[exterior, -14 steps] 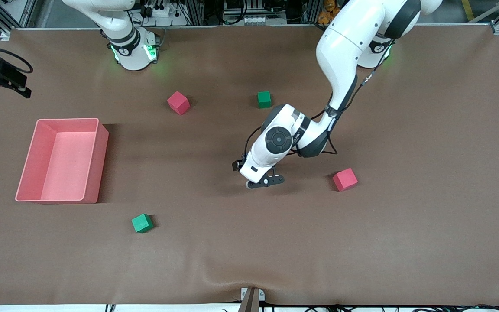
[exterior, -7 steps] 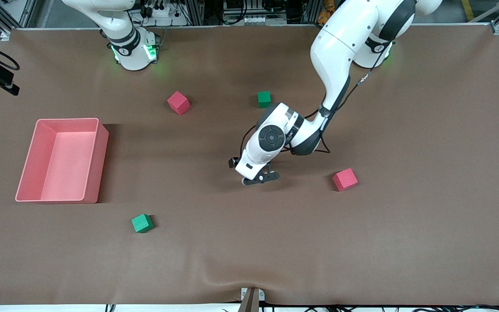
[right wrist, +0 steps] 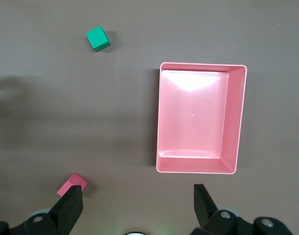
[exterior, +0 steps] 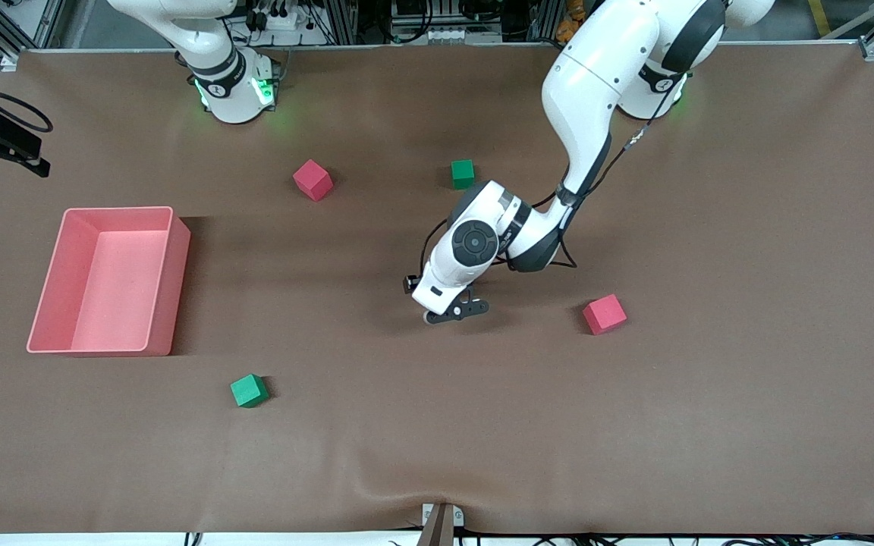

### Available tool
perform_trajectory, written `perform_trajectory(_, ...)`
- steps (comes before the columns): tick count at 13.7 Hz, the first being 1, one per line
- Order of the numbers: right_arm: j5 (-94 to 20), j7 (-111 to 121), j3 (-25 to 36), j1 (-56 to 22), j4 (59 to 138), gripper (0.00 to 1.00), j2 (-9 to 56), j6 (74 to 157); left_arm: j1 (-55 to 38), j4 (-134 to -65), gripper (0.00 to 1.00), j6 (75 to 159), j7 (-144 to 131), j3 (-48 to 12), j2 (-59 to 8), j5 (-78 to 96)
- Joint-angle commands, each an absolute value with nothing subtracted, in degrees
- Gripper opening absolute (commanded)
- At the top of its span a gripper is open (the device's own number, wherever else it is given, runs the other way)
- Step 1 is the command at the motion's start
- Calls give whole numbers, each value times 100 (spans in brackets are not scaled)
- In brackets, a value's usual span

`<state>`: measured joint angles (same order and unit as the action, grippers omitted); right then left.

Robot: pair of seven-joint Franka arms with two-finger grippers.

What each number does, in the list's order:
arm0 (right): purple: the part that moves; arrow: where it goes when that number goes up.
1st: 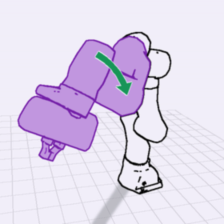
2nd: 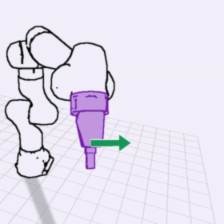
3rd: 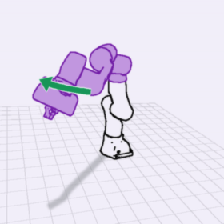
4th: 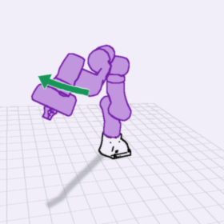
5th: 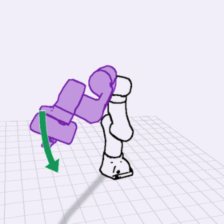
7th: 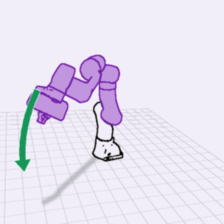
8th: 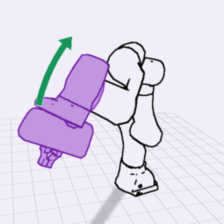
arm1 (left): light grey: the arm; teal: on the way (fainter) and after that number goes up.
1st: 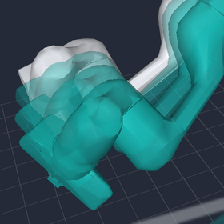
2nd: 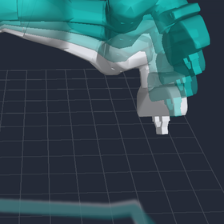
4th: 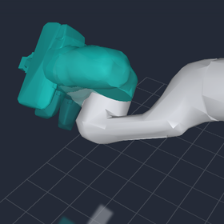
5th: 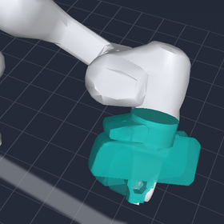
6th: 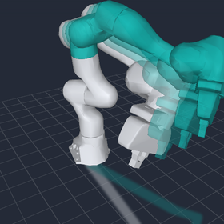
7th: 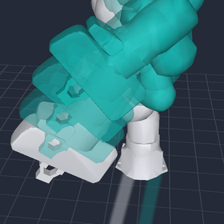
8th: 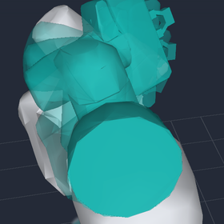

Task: Place and upright button with both arms
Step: 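Close the left gripper on the button's black body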

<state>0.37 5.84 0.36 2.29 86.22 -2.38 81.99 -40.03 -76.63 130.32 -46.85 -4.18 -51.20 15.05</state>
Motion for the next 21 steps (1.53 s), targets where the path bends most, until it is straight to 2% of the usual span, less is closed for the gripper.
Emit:
perform_trajectory(1, 70, 694, 79, 211, 8569, 100, -167, 8191, -4025, -7594, 82, 13087, -4720, -396, -5185, 1626)
perform_trajectory(6, -9, 196, 70, 193, 8719, 100, -176, 8236, -4034, -7620, 81, 13078, -4711, -404, -5186, 1626)
perform_trajectory(14, -176, 18, 53, 149, 8798, 100, -211, 8103, -4043, -7646, 73, 13026, -4720, -396, -5247, 1617)
perform_trajectory(15, -176, 18, 53, 158, 8798, 100, -211, 8104, -4043, -7664, 66, 13017, -4720, -396, -5247, 1617)
perform_trajectory(19, -176, 18, 61, 158, 8807, 100, -211, 8095, -4052, -7664, 27, 12956, -4728, -396, -5247, 1617)
perform_trajectory(21, -176, 26, 62, 176, 8833, 100, -211, 8095, -4052, -7664, 15, 12911, -4729, -396, -5238, 1617)
